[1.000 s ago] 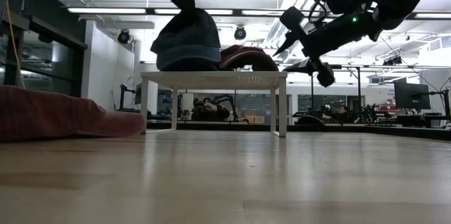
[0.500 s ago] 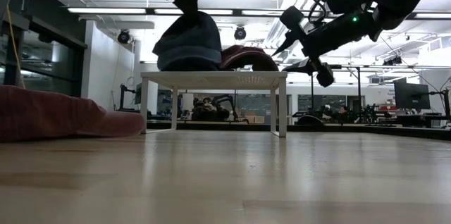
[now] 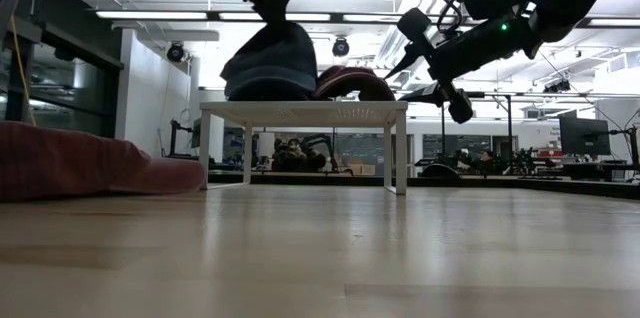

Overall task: Pick & Place hat
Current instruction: Stack the black cap on top of the black cap on the shelf

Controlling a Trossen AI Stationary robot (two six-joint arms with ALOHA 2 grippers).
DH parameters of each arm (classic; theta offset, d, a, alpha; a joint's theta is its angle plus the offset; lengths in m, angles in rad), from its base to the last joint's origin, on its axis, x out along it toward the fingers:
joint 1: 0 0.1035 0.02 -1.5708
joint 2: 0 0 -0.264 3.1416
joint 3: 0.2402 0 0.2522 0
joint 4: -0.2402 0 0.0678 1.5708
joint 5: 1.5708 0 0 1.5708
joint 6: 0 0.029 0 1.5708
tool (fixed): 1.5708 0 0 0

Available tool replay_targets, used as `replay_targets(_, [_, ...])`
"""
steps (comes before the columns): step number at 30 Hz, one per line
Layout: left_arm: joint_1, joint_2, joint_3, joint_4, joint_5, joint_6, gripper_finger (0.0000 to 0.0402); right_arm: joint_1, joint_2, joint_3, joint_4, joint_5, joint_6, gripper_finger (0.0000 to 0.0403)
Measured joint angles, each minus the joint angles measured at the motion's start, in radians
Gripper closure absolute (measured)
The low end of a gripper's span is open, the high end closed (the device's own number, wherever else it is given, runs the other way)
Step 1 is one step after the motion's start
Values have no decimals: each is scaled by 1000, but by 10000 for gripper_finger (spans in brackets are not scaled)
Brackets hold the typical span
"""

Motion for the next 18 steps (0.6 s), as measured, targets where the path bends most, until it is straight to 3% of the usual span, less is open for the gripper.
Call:
replay_targets(12, [0, 29, 0, 9, -13, 55, 315, 0, 0, 0, 0, -11, 2, 197])
replay_targets(18, [0, 28, 0, 24, -34, 71, 268, 0, 0, 0, -1, -22, 0, 197])
